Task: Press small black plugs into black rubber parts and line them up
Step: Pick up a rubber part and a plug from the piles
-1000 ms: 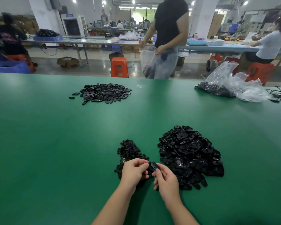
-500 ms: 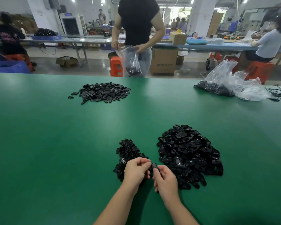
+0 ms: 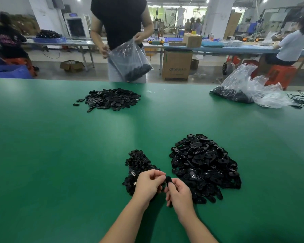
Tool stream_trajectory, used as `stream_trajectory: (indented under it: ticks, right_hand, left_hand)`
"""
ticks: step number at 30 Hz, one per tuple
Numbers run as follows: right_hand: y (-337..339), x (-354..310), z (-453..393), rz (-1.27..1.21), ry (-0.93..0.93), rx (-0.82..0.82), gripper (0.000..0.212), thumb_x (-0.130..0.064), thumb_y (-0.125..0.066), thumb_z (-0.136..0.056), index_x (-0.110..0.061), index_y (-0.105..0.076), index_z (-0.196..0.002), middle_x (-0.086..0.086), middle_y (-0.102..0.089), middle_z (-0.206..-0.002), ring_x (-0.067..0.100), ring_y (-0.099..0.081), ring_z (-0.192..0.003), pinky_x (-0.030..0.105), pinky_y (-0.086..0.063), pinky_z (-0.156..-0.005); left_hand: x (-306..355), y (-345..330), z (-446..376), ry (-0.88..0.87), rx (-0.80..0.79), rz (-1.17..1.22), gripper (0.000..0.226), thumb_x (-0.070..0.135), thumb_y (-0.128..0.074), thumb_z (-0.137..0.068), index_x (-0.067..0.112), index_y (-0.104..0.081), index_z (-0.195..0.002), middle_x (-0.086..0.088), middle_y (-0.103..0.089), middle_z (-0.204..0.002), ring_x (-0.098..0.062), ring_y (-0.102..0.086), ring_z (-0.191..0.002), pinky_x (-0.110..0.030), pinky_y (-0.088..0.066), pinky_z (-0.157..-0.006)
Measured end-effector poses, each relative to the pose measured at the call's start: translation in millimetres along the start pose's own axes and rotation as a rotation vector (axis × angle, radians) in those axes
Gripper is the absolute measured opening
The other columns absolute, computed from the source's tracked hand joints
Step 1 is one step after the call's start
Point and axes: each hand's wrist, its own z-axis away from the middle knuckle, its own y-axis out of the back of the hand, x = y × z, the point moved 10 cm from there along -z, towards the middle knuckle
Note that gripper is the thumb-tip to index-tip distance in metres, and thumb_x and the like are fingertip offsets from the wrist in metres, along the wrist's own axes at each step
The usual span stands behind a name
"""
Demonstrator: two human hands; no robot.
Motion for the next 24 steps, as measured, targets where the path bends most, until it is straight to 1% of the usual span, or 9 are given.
stream_trajectory:
  ticks: [5,9,11,13,15,17,19,21,24]
  right_hand:
    - [1.5,-1.7,0.3,0.001,-0.007,-0.011,0.029,-0.007,-0.053,-0.098,-0.007,-0.057,-0.070,0.009,-0.056,-0.056,0.020,-0.046,-0.044,0.028,-0.039,-0.041]
    - [-1.4,-5.1,2.4,0.035,-0.018,-0.031,0.033,-0.005,-0.053,-0.093,-0.017,-0.059,-0.063,0.005,-0.056,-0.055,0.018,-0.044,-0.043,0.027,-0.037,-0.040]
    - [-2.6,-7.4,4.0,0.038,-0.015,-0.047,0.036,-0.004,-0.052,-0.093,-0.021,-0.061,-0.063,0.004,-0.055,-0.053,0.017,-0.044,-0.042,0.026,-0.037,-0.040]
    - [-2.5,-7.0,4.3,0.014,-0.027,-0.062,0.031,-0.004,-0.052,-0.097,-0.018,-0.065,-0.073,0.008,-0.055,-0.053,0.019,-0.046,-0.042,0.026,-0.038,-0.041]
    - [-1.9,-3.9,4.0,-0.053,-0.061,-0.071,0.019,-0.004,-0.051,-0.101,-0.011,-0.068,-0.095,0.011,-0.057,-0.054,0.020,-0.052,-0.045,0.027,-0.043,-0.043]
    - [-2.0,-2.7,3.4,-0.134,-0.083,-0.079,0.018,-0.001,-0.049,-0.102,-0.007,-0.065,-0.109,0.010,-0.060,-0.057,0.021,-0.059,-0.052,0.028,-0.047,-0.045]
    - [-3.5,-6.1,3.6,-0.178,-0.069,-0.094,0.021,0.004,-0.048,-0.102,-0.006,-0.063,-0.112,0.007,-0.067,-0.063,0.020,-0.062,-0.055,0.029,-0.050,-0.046]
    - [-3.3,-8.8,3.7,-0.208,-0.057,-0.088,0.022,0.008,-0.049,-0.100,-0.004,-0.062,-0.113,0.009,-0.072,-0.073,0.018,-0.062,-0.057,0.029,-0.052,-0.049]
    - [0.9,-6.3,1.7,-0.264,-0.062,-0.042,0.018,0.009,-0.051,-0.099,0.000,-0.062,-0.111,0.012,-0.074,-0.080,0.017,-0.063,-0.059,0.028,-0.054,-0.052]
  left_hand:
    - [2.6,1.1,0.3,-0.015,-0.003,-0.023,0.007,0.007,-0.070,-0.091,0.012,-0.075,-0.089,-0.003,-0.072,-0.071,-0.010,-0.061,-0.056,-0.022,-0.050,-0.053]
    - [6.9,0.5,0.2,-0.040,-0.010,-0.058,0.008,0.008,-0.070,-0.091,0.014,-0.075,-0.088,-0.003,-0.070,-0.069,-0.012,-0.062,-0.056,-0.023,-0.050,-0.053]
    - [10.2,-1.2,0.0,-0.066,-0.011,-0.120,0.009,0.009,-0.069,-0.092,0.015,-0.074,-0.088,-0.001,-0.069,-0.067,-0.011,-0.061,-0.054,-0.024,-0.051,-0.053]
    - [14.5,-1.5,-0.1,-0.099,0.004,-0.192,0.010,0.011,-0.068,-0.093,0.018,-0.073,-0.087,0.002,-0.070,-0.068,-0.009,-0.058,-0.051,-0.023,-0.051,-0.052]
    - [17.7,0.5,-1.4,-0.110,0.028,-0.226,0.013,0.012,-0.068,-0.093,0.021,-0.074,-0.086,0.004,-0.071,-0.070,-0.004,-0.056,-0.047,-0.021,-0.047,-0.049]
    - [20.4,2.6,-3.0,-0.107,0.039,-0.220,0.013,0.010,-0.068,-0.093,0.019,-0.073,-0.085,0.003,-0.071,-0.071,0.000,-0.054,-0.044,-0.018,-0.044,-0.046]
    - [22.0,7.1,-4.2,-0.093,0.063,-0.178,0.012,0.007,-0.067,-0.093,0.015,-0.072,-0.086,0.001,-0.068,-0.067,-0.003,-0.054,-0.041,-0.018,-0.043,-0.043]
    - [19.5,12.9,-4.6,-0.066,0.097,-0.119,0.009,0.006,-0.066,-0.093,0.011,-0.071,-0.087,-0.001,-0.066,-0.061,-0.009,-0.055,-0.041,-0.020,-0.043,-0.043]
    - [12.5,18.1,-3.2,-0.037,0.129,-0.090,0.006,0.008,-0.066,-0.094,0.009,-0.071,-0.090,-0.004,-0.064,-0.058,-0.013,-0.057,-0.045,-0.023,-0.047,-0.045]
